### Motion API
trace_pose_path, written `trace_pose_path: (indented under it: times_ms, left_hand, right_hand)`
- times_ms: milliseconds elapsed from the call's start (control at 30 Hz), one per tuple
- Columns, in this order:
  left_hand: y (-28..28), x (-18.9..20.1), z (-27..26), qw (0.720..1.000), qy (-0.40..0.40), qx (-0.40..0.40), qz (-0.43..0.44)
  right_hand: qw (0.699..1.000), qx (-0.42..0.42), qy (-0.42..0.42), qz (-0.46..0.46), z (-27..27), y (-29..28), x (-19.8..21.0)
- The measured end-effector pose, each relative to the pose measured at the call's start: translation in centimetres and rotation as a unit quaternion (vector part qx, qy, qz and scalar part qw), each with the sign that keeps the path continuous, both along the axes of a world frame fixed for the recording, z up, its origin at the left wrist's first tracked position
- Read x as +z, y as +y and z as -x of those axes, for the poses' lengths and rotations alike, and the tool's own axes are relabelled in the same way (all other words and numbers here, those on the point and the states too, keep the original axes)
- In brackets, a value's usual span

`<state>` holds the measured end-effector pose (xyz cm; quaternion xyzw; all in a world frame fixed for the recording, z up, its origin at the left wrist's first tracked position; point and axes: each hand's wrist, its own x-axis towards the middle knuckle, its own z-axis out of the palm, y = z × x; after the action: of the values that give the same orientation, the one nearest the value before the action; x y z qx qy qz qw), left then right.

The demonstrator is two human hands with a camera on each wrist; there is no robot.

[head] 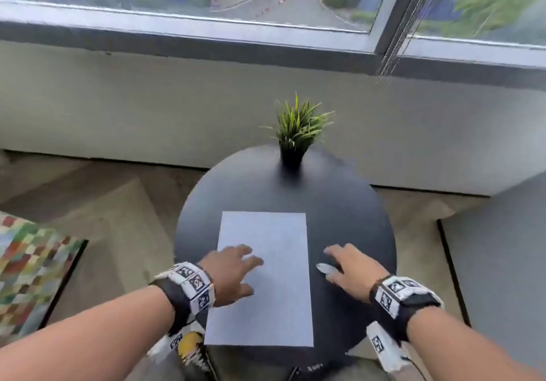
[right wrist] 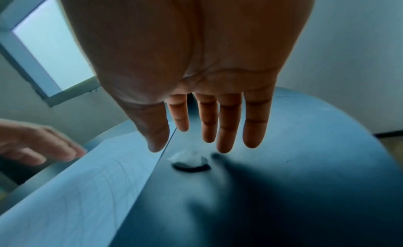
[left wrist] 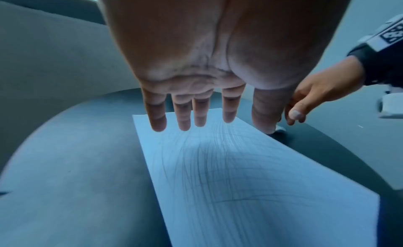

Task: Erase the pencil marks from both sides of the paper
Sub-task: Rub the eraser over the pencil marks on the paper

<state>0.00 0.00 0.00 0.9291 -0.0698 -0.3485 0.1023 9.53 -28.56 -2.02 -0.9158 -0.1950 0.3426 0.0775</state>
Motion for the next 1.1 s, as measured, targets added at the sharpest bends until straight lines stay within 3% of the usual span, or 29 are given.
trace_pose_path:
  times_ms: [233,400,467,567,800,933,1100]
  left_hand:
    - [0.9,-7.5,1.4,0.984,-0.112,-0.107,-0.084]
    - [-0.3,-8.2,3.6,0.986,-0.160,-0.043,-0.035]
    - [-0.3,-7.7,5.6,0.986,-0.165,0.025,0.006]
    - [1.5,-7.3,8.3,0.984,-0.169,0.064,-0.007]
    - [1.5,-9.2,10.8,0.980,-0.185,0.015,-0.078]
    - [1.3,-9.8,10.2,0.981,-0.179,0.005,-0.068]
    - [1.6,-9.7,9.5,0.984,-0.168,-0.024,-0.054]
  right_hand:
    - [0.988,0.064,-0.140,-0.008,0.6,0.4,-4.9]
    - [0.981,0.002,-0.175,-0.079,2.9,0.4,-4.6]
    - [0.982,-0.009,-0.153,-0.110,5.4,0.6,-3.7]
    - [0.985,0.014,-0.118,-0.128,8.9,0.9,-2.4]
    - [0.976,0.012,-0.063,-0.208,12.1,4.7,-2.0]
    - [0.980,0.051,-0.083,-0.173,12.1,8.6,-3.9]
    - [0.981,-0.031,-0.068,-0.181,9.8,10.2,-5.4]
